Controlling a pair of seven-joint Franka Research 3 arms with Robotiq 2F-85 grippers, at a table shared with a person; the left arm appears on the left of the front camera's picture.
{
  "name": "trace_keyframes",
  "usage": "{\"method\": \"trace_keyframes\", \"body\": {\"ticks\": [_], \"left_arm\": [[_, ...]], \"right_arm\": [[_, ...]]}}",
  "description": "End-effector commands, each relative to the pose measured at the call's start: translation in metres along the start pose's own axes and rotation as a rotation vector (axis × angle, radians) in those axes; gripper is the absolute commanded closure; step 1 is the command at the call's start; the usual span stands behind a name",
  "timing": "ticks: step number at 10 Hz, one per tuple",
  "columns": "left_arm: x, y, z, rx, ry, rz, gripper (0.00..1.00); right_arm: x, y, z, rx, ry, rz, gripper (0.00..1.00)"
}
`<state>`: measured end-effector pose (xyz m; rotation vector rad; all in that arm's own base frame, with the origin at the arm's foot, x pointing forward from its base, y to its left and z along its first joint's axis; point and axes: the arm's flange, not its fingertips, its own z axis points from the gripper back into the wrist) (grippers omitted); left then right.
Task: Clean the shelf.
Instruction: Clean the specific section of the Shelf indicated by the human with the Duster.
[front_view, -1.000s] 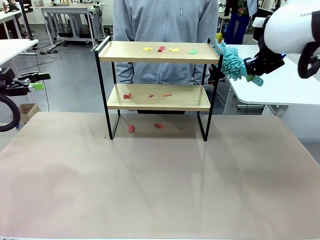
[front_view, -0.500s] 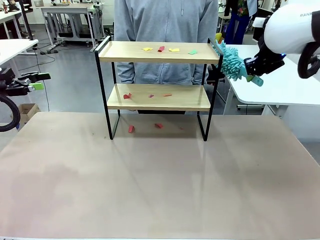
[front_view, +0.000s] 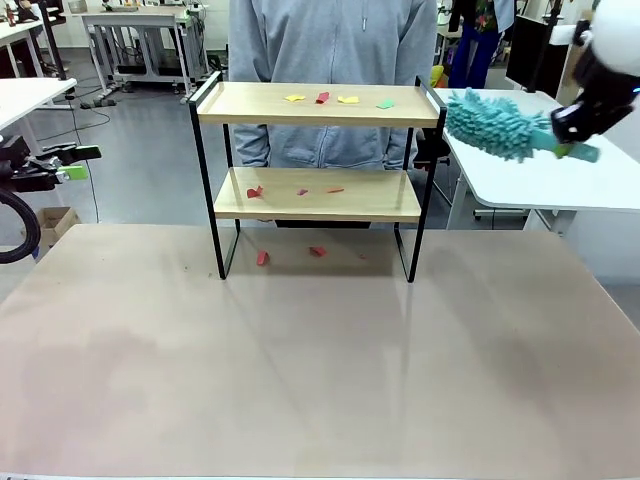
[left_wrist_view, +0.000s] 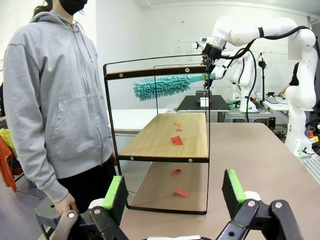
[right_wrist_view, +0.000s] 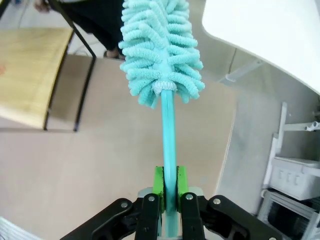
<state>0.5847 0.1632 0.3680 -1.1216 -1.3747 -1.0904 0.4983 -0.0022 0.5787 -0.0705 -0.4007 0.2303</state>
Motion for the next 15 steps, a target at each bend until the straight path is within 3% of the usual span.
{"method": "trace_keyframes", "body": {"ticks": [1,4,8,12,15], "left_arm": [[0.003,-0.001,-0.001,0.003,0.003,-0.016,0.00],[0.003,-0.001,-0.001,0.003,0.003,-0.016,0.00],[0.003,-0.001,-0.001,0.003,0.003,-0.016,0.00],[0.003,-0.001,-0.001,0.003,0.003,-0.016,0.00],[0.003,-0.001,-0.001,0.003,0.003,-0.016,0.00]], "right_arm": [[-0.008,-0.019,0.028,-0.032,0.060,0.151,0.87],[-0.049,-0.030,0.058,-0.017,0.187,0.407,0.87],[-0.101,-0.003,0.076,0.051,0.339,0.783,0.87],[-0.131,0.036,0.068,0.201,0.412,1.020,0.87],[-0.132,0.085,0.051,0.318,0.377,1.163,0.87]]}}
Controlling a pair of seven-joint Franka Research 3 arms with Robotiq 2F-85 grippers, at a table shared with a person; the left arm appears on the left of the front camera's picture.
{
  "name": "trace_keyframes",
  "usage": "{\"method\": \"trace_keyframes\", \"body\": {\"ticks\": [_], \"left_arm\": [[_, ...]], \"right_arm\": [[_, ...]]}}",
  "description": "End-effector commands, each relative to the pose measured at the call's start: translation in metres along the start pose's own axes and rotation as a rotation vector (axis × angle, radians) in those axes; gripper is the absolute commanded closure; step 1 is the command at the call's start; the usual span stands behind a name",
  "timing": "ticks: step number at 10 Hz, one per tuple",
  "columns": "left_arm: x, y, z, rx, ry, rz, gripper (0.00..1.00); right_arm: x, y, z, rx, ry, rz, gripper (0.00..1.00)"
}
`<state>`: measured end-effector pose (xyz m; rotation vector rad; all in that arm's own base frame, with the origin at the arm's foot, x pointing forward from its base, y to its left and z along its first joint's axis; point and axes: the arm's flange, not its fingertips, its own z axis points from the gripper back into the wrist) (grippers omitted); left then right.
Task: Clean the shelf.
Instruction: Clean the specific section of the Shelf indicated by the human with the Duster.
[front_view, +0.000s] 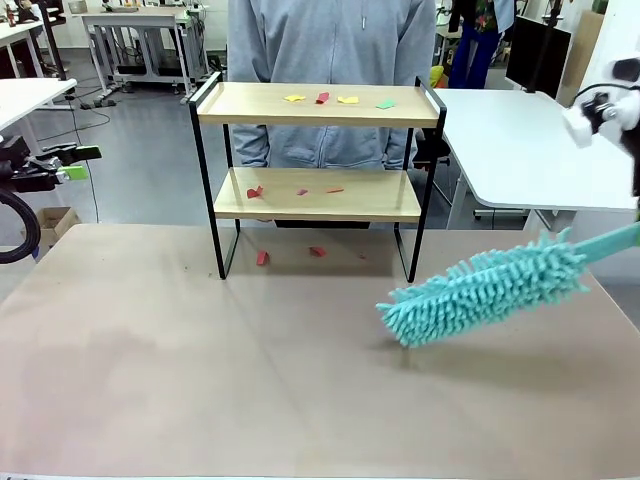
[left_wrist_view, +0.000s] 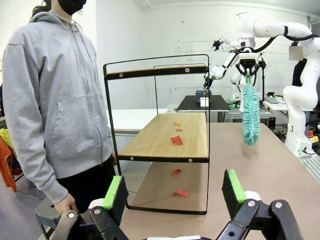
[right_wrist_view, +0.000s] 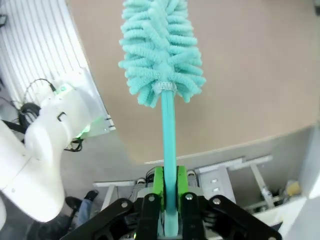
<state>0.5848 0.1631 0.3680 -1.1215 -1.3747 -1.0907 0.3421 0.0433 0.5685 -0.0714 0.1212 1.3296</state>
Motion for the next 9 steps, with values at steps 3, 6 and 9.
{"method": "trace_keyframes", "body": {"ticks": [3,6,9], "left_arm": [[0.003,-0.001,-0.001,0.004,0.003,-0.016,0.00],[0.003,-0.001,-0.001,0.004,0.003,-0.016,0.00],[0.003,-0.001,-0.001,0.004,0.003,-0.016,0.00]], "right_arm": [[0.020,0.004,-0.003,0.044,-0.058,0.118,0.87],[0.024,0.008,-0.006,0.035,-0.035,0.092,0.87],[0.024,0.008,-0.006,0.035,-0.035,0.092,0.87]]}}
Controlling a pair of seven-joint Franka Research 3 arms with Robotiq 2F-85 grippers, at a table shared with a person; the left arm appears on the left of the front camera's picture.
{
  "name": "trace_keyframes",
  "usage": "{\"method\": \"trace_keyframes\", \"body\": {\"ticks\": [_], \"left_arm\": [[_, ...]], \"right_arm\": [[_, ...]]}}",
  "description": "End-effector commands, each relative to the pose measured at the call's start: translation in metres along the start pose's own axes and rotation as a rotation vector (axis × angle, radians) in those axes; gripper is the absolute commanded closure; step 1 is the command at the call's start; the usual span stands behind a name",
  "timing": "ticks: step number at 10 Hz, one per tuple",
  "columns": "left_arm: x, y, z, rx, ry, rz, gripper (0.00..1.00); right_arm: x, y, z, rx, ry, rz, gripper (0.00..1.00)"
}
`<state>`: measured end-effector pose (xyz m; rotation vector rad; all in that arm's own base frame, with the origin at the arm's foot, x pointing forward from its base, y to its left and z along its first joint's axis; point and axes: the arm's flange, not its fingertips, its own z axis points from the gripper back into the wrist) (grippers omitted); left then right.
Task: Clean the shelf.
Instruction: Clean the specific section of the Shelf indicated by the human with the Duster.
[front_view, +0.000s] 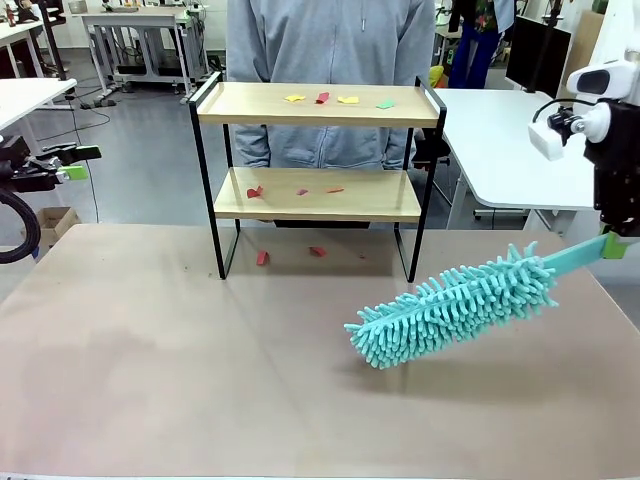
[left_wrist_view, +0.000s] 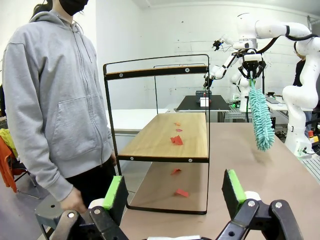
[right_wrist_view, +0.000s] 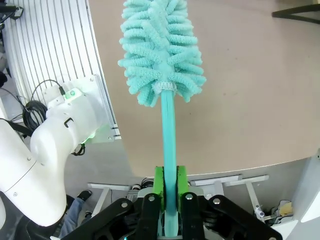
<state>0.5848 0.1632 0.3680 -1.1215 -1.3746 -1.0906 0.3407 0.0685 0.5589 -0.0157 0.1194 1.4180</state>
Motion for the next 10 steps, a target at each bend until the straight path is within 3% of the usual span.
{"method": "trace_keyframes", "body": {"ticks": [1,10], "left_arm": [[0.0032,-0.0007,-0.0008,0.004,0.003,-0.016,0.00],[0.0032,-0.0007,-0.0008,0.004,0.003,-0.016,0.00]], "right_arm": [[-0.0008,0.0012,0.0007,0.002,-0.001,0.001,0.87],[-0.0008,0.0012,0.0007,0.002,-0.001,0.001,0.87]]}}
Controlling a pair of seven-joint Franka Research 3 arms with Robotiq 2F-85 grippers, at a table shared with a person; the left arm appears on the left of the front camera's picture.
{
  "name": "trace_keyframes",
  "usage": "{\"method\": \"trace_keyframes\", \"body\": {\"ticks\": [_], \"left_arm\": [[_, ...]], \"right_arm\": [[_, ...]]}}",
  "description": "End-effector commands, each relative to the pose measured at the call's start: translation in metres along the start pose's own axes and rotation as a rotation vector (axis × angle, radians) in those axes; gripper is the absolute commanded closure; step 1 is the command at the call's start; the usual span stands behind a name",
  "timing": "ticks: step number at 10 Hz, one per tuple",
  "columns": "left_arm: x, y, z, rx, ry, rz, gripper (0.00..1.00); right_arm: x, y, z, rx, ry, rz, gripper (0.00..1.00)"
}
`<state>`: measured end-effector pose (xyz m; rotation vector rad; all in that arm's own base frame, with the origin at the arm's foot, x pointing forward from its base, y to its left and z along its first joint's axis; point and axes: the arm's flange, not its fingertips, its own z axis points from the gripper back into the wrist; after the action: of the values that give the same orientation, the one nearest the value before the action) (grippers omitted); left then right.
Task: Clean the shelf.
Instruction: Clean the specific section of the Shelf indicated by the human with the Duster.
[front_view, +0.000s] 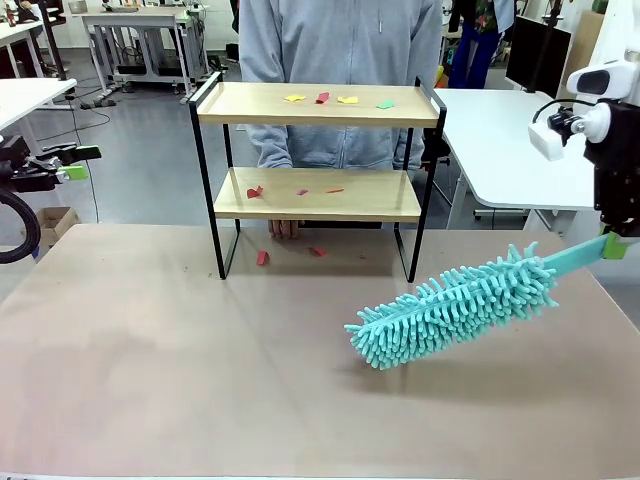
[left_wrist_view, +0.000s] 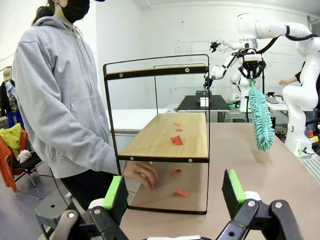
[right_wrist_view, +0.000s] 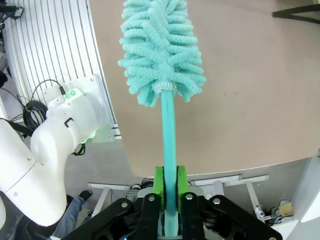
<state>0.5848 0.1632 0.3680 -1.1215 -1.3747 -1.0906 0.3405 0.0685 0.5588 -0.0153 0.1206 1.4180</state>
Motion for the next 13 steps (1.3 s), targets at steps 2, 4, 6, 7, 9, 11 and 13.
{"method": "trace_keyframes", "body": {"ticks": [2,4,6,7,9,11,13], "left_arm": [[0.003,-0.001,-0.001,0.004,0.003,-0.016,0.00],[0.003,-0.001,-0.001,0.004,0.003,-0.016,0.00],[0.003,-0.001,-0.001,0.004,0.003,-0.016,0.00],[0.003,-0.001,-0.001,0.004,0.003,-0.016,0.00],[0.003,-0.001,-0.001,0.004,0.003,-0.016,0.00],[0.003,-0.001,-0.001,0.004,0.003,-0.016,0.00],[0.003,-0.001,-0.001,0.004,0.003,-0.016,0.00]], "right_arm": [[-0.001,0.001,0.001,0.001,-0.002,0.001,0.87],[-0.001,0.001,0.001,0.001,-0.002,0.001,0.87],[-0.001,0.001,0.001,0.001,-0.002,0.001,0.87],[-0.001,0.001,0.001,0.001,-0.002,0.001,0.87],[0.020,0.002,0.004,-0.015,-0.048,-0.057,0.87],[0.058,0.011,0.008,-0.035,-0.145,-0.195,0.87],[0.099,0.021,0.002,-0.011,-0.256,-0.293,0.87]]}}
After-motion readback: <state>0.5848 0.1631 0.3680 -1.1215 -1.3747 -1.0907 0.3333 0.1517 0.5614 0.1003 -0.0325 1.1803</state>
